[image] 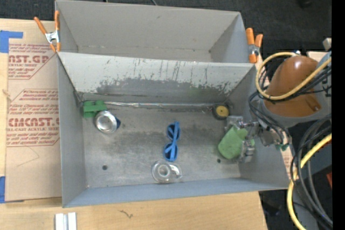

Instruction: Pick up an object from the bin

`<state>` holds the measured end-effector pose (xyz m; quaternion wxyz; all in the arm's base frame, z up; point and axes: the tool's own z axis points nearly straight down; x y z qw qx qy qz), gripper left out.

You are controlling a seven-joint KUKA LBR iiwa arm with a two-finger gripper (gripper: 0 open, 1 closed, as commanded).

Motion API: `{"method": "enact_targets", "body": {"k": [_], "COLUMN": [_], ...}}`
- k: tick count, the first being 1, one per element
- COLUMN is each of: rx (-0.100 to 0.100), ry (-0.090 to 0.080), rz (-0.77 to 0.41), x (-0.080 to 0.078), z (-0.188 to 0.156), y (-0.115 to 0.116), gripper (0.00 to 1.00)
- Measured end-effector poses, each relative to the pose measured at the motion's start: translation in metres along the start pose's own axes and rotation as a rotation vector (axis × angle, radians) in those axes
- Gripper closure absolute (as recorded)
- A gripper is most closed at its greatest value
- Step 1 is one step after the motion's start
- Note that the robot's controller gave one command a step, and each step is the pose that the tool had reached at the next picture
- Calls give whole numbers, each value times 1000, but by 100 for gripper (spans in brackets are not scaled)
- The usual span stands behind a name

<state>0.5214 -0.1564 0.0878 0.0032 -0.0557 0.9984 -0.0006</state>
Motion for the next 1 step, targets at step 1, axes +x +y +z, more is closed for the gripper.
{"method": "enact_targets", "body": {"k": [1], "rx": [2], "ry": [-4], "rz": [44], "x": [-4], "z": [-124], "y": [9], "gripper": [100]}}
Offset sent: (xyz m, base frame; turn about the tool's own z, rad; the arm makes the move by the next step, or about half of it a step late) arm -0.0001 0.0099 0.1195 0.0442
